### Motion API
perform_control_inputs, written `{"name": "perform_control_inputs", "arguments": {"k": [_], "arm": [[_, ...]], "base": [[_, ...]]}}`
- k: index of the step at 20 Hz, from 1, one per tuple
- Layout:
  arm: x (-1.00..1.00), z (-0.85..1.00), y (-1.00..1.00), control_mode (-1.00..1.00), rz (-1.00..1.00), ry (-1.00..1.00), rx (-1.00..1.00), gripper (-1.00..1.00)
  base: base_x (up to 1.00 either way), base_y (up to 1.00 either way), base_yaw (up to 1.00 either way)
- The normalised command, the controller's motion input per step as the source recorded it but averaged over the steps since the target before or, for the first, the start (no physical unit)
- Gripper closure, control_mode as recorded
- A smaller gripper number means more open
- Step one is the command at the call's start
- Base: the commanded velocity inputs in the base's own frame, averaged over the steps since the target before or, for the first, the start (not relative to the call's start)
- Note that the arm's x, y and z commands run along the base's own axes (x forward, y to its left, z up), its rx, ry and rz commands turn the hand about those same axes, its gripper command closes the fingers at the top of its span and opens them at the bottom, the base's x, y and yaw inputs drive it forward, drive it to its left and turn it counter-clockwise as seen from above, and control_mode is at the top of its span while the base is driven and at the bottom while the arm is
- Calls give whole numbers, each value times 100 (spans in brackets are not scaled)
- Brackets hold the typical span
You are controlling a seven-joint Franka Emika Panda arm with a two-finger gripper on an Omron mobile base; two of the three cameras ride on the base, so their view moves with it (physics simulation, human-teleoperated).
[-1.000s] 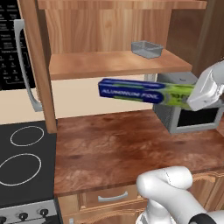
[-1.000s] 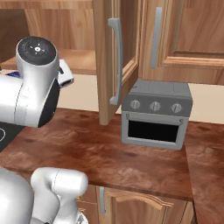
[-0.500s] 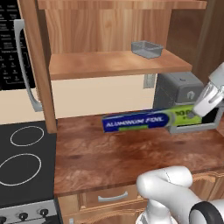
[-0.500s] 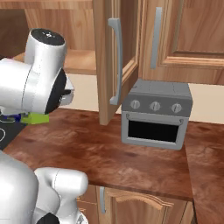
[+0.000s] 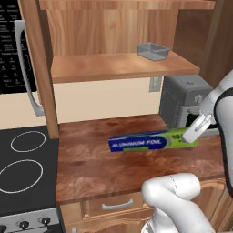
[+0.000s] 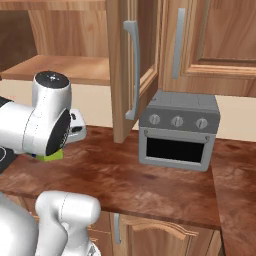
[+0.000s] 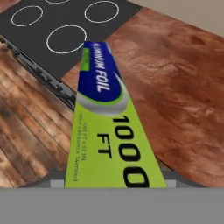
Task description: Retrieve the tupperware and aluminum foil from the cabinet and place them on the dining counter near the plate with lemon wedges to prepare for storing leftovers.
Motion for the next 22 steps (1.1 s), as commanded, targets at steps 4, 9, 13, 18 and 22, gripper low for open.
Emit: {"name": "perform_control_inputs", "arguments": {"k": [4, 9, 13, 18, 22], "arm": [[1, -4, 14, -100, -19, -3, -4, 100], [0, 17, 4, -100, -8, 0, 0, 100], [0, 4, 0, -100, 0, 2, 0, 100], [0, 0, 0, 100, 0, 2, 0, 100], [0, 0, 0, 100, 0, 0, 0, 100]], "base": [[0, 0, 0], [0, 0, 0], [0, 0, 0], [0, 0, 0], [-27, 0, 0]]}}
